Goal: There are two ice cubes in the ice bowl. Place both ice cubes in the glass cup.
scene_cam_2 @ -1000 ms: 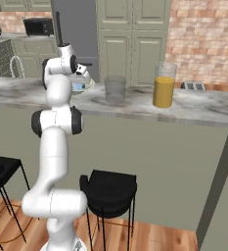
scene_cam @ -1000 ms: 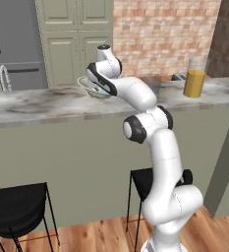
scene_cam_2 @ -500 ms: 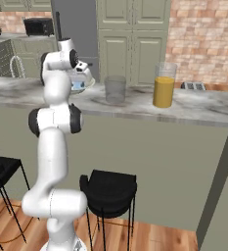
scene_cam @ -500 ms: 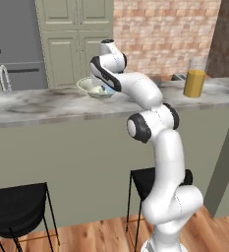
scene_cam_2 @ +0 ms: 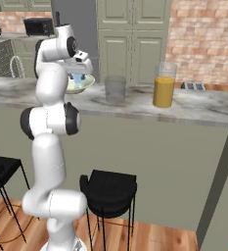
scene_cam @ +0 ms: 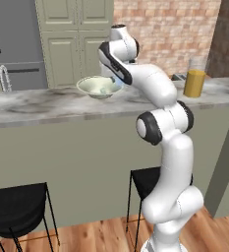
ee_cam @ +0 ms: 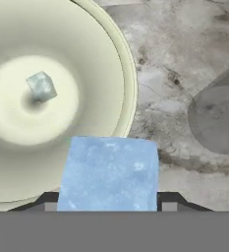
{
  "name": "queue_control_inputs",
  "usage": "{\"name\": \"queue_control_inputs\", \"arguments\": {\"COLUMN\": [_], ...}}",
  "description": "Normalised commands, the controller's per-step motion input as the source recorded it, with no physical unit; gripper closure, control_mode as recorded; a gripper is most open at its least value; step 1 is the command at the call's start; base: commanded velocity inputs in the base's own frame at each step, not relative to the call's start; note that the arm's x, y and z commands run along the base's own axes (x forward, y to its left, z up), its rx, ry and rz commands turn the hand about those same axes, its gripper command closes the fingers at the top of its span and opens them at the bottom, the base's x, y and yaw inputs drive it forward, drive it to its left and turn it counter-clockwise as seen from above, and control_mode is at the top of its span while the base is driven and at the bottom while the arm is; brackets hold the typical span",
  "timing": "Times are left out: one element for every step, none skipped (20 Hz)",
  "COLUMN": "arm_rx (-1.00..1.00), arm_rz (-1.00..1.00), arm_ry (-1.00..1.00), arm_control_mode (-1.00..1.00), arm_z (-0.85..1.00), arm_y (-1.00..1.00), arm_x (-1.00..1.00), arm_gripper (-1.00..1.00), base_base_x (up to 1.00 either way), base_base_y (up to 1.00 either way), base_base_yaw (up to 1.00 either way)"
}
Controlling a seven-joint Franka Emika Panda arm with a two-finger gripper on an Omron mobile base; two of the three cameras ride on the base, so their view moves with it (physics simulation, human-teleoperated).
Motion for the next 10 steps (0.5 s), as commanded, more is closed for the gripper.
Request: {"name": "queue_control_inputs", "arguments": {"arm_rx": [0.0, 0.0, 0.0, 0.0, 0.0, 0.0, 0.0, 0.0, 0.0, 0.0], "arm_rz": [-0.1, -0.09, -0.1, -0.1, -0.09, -0.11, -0.11, -0.09, -0.08, -0.07], "arm_ry": [0.03, 0.02, 0.03, 0.03, 0.01, 0.0, 0.0, 0.0, 0.0, 0.0], "arm_control_mode": [-1.0, -1.0, -1.0, -1.0, -1.0, -1.0, -1.0, -1.0, -1.0, -1.0], "arm_z": [0.46, 0.45, 0.46, 0.45, 0.44, 0.42, 0.32, 0.29, 0.25, 0.14], "arm_y": [-0.62, -0.65, -0.62, -0.58, -0.46, -0.42, -0.44, -0.44, -0.46, -0.5], "arm_x": [-0.99, -0.99, -0.94, -0.81, -0.56, -0.28, 0.0, 0.0, 0.0, 0.0], "arm_gripper": [1.0, 1.0, 1.0, 1.0, 1.0, 1.0, 1.0, 1.0, 1.0, 1.0], "base_base_x": [0.0, 0.0, 0.0, 0.0, 0.0, 0.0, 0.0, 0.0, 0.0, 0.0], "base_base_y": [0.0, 0.0, 0.0, 0.0, 0.0, 0.0, 0.0, 0.0, 0.0, 0.0], "base_base_yaw": [0.0, 0.0, 0.0, 0.0, 0.0, 0.0, 0.0, 0.0, 0.0, 0.0]}}
